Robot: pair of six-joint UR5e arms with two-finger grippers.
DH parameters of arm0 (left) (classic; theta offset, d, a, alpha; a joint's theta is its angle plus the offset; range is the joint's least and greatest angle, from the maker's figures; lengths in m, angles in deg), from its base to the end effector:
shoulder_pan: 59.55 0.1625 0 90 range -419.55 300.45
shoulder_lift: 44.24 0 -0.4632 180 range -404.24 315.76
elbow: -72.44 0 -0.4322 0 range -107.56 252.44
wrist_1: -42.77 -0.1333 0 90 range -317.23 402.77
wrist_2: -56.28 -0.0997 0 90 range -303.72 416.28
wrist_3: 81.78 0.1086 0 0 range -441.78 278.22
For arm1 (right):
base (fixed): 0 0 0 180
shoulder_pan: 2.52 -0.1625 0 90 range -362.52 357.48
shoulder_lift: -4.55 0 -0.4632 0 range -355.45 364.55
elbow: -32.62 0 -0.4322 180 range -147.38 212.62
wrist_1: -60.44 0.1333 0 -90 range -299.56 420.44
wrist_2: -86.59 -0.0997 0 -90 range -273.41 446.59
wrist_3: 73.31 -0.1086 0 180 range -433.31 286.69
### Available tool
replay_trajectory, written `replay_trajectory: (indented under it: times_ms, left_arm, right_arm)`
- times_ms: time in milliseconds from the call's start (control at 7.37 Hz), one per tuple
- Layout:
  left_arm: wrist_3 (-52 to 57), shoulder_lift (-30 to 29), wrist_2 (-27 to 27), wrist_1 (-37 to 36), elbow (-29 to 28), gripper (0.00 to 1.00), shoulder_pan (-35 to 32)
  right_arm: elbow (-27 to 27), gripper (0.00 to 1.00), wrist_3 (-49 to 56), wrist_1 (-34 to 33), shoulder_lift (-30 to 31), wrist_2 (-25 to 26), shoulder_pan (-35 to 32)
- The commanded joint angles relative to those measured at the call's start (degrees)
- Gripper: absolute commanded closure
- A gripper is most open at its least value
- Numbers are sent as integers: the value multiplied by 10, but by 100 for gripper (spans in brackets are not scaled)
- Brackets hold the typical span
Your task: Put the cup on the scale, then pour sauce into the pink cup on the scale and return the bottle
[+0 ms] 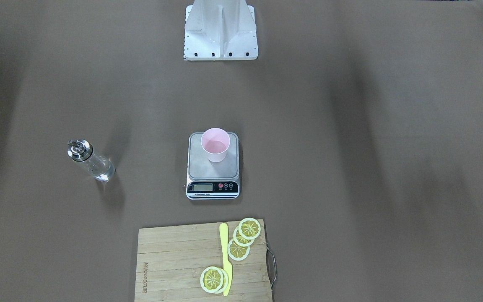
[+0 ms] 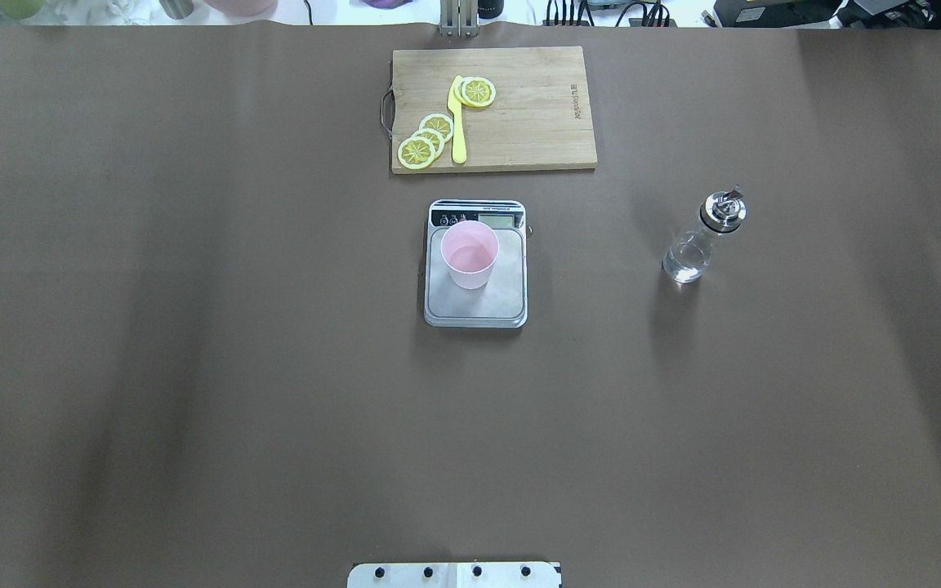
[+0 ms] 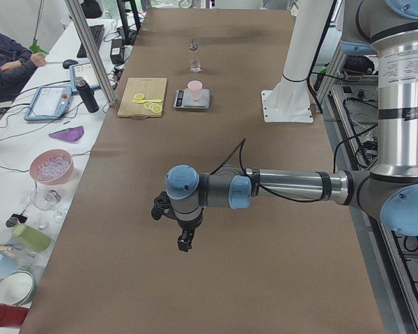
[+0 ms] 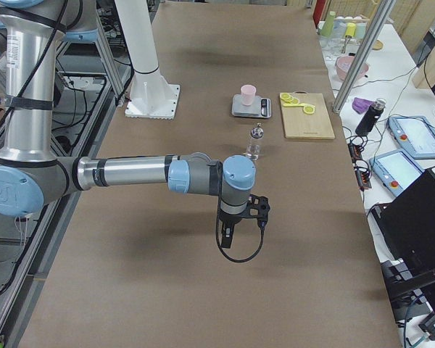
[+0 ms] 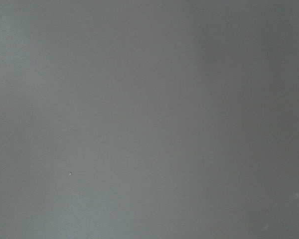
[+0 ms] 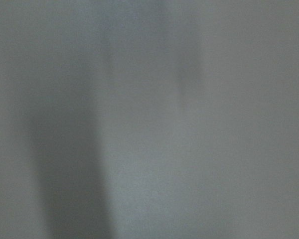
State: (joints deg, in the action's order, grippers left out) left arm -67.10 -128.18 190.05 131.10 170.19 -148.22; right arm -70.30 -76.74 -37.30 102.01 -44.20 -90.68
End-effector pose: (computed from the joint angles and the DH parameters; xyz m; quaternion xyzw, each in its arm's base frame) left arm -0.0470 -0.4841 0.6888 0.0435 0.3702 0.1293 0.9189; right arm 0.0473 -0.4682 0.6668 -0.0346 -0.3472 0.0199 0.9369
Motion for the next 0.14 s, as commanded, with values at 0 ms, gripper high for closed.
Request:
replay_trajectory:
  times_ms: [0]
  left_arm:
    - [0, 0, 0, 0, -1, 2, 1]
  right_arm:
    - [0, 0, 0, 0, 1, 0, 0]
